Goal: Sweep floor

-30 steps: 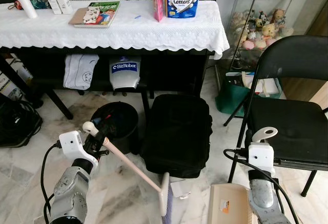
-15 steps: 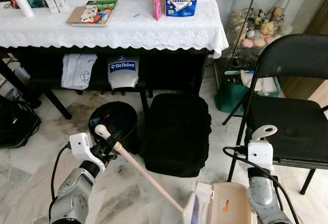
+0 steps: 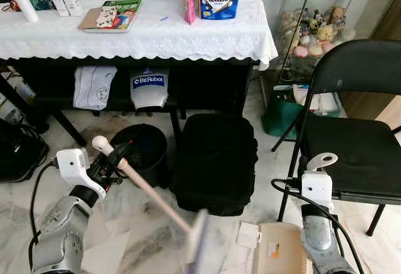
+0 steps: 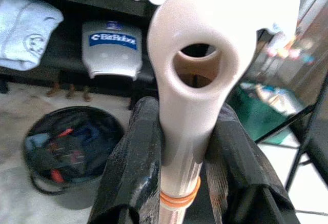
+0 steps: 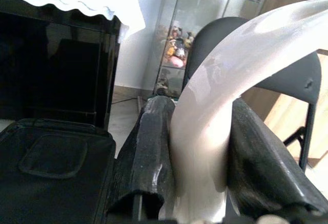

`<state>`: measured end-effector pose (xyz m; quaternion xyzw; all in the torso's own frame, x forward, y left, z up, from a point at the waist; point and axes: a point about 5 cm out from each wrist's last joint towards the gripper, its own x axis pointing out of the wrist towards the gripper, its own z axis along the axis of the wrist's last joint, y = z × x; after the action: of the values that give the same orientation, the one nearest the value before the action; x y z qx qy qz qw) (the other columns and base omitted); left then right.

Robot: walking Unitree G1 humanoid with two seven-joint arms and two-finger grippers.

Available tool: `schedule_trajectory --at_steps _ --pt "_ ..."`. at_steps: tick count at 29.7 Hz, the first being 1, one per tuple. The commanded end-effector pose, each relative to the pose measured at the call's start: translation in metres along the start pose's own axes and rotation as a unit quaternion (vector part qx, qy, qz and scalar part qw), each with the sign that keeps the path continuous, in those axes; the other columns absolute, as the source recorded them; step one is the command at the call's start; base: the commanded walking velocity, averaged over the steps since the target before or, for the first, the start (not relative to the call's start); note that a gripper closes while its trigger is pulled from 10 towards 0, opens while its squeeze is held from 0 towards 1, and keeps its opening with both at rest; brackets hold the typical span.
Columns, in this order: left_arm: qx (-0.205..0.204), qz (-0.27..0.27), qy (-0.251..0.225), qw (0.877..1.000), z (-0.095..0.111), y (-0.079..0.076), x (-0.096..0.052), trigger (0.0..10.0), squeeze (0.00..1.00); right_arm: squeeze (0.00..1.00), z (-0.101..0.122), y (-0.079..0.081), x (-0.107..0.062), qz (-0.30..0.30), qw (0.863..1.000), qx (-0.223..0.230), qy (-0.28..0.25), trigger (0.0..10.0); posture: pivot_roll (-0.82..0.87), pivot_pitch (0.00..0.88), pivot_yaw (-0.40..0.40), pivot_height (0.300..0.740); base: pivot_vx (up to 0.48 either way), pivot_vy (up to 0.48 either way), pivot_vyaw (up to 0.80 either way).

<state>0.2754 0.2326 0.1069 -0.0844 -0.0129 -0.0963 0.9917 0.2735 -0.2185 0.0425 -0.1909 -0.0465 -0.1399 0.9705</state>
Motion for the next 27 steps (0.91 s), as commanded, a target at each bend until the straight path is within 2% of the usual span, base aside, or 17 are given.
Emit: schedule_trajectory --at_steps 1,4,6,8,12,14,15,16,20,27 --pt "0.01 0.005 0.017 1.0 -0.016 -0.004 0.001 10.0 0.0 0.0 -0.005 0.004 -0.006 0.009 1.0 -0.003 0.014 10.0 0.01 0.134 0.067 0.74 0.0 0.0 0.0" --pt "0.007 0.016 0.043 0.999 -0.036 -0.01 0.003 10.0 0.0 0.0 -0.005 0.004 -0.005 0.009 1.0 -0.003 0.012 10.0 0.01 0.139 0.066 0.74 0.0 0.0 0.0" --pt "-0.003 0.017 0.05 0.999 -0.04 -0.012 0.004 10.0 0.0 0.0 -0.005 0.003 -0.005 0.008 1.0 -0.003 0.012 10.0 0.0 0.145 0.066 0.74 0.0 0.0 0.0" --pt "-0.051 0.023 0.072 0.996 -0.056 -0.02 0.009 10.0 0.0 0.0 -0.005 0.001 -0.005 0.004 1.0 -0.004 0.01 10.0 -0.02 0.155 0.064 0.74 0.0 0.0 0.0" --pt "-0.093 0.011 0.088 0.992 -0.066 -0.031 0.016 10.0 0.0 0.0 -0.005 -0.003 -0.005 0.0 1.0 -0.005 0.008 10.0 -0.04 0.163 0.064 0.74 0.0 0.0 0.0" --pt "-0.118 -0.028 0.095 0.988 -0.067 -0.043 0.022 10.0 0.0 0.0 -0.005 -0.006 -0.005 -0.006 1.0 -0.005 0.005 10.0 -0.05 0.167 0.066 0.74 0.0 0.0 0.0" --pt "-0.118 -0.028 0.095 0.988 -0.067 -0.043 0.022 10.0 0.0 0.0 -0.005 -0.006 -0.005 -0.006 1.0 -0.005 0.005 10.0 -0.05 0.167 0.066 0.74 0.0 0.0 0.0" --pt "-0.138 -0.048 0.097 0.984 -0.067 -0.049 0.024 10.0 0.0 0.0 -0.004 -0.007 -0.005 -0.007 1.0 -0.005 0.004 10.0 -0.06 0.17 0.066 0.74 0.0 0.0 0.0" --pt "-0.16 -0.068 0.094 0.98 -0.065 -0.054 0.027 10.0 0.0 0.0 -0.004 -0.007 -0.004 -0.01 1.0 -0.005 0.004 10.0 -0.06 0.172 0.066 0.74 0.0 0.0 0.0" --pt "-0.191 -0.062 0.063 0.978 -0.056 -0.048 0.027 10.0 0.0 0.0 -0.001 0.0 -0.002 -0.004 1.0 0.004 0.004 10.0 -0.04 0.173 0.069 0.74 0.0 0.0 0.0"
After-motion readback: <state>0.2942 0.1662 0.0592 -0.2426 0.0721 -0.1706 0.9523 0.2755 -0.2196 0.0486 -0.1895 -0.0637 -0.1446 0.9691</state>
